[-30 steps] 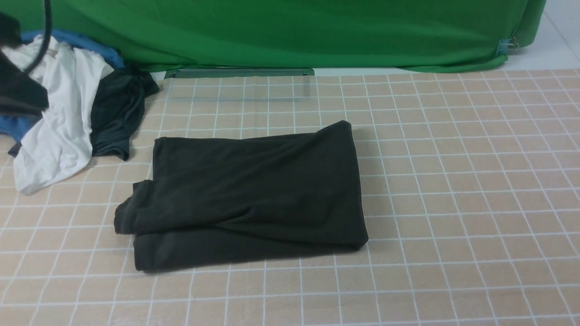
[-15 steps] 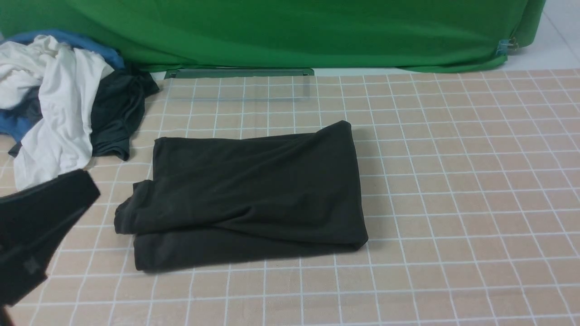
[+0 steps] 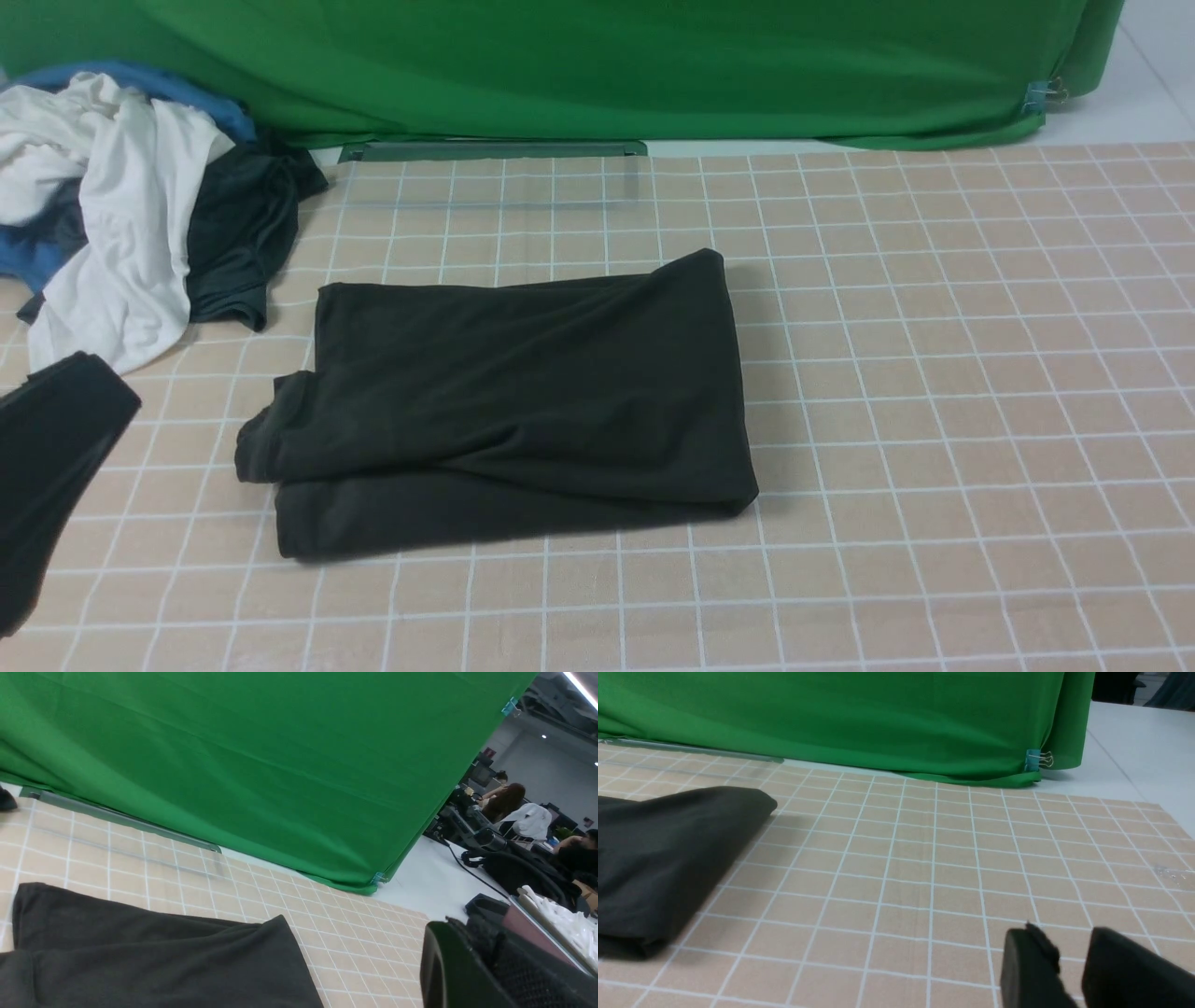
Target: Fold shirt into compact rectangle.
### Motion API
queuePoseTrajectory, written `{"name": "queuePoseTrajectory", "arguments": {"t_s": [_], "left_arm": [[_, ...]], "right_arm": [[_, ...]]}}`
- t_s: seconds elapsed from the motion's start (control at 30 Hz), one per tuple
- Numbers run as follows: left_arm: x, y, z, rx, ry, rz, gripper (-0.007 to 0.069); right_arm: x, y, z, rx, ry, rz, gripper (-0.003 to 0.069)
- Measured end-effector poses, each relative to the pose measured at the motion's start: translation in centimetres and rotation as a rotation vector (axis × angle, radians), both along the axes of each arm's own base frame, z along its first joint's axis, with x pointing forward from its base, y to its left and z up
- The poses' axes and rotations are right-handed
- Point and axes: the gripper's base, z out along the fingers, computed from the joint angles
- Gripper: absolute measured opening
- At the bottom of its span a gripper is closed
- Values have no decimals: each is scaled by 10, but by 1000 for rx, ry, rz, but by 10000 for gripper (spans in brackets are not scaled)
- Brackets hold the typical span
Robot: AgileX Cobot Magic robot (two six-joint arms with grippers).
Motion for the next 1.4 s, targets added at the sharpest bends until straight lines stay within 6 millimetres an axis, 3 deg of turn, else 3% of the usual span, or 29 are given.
{"name": "queuePoseTrajectory", "arguments": {"t_s": [0.2,0.5,0.63,0.8,0.83,1.03,1.4], "left_arm": [[2,5,-2,98,-16,63,18],[8,21,-18,103,-49,234,18],[6,29,-42,174,35,290,18],[12,42,-76,87,92,386,18],[13,44,-90,64,73,395,18],[14,43,-131,116,72,333,18],[14,41,-140,200,106,296,18]], "right_arm": [[0,0,0,0,0,0,227],[0,0,0,0,0,0,239],[0,0,0,0,0,0,241],[0,0,0,0,0,0,239],[0,0,0,0,0,0,239],[0,0,0,0,0,0,240],[0,0,0,0,0,0,240]]}}
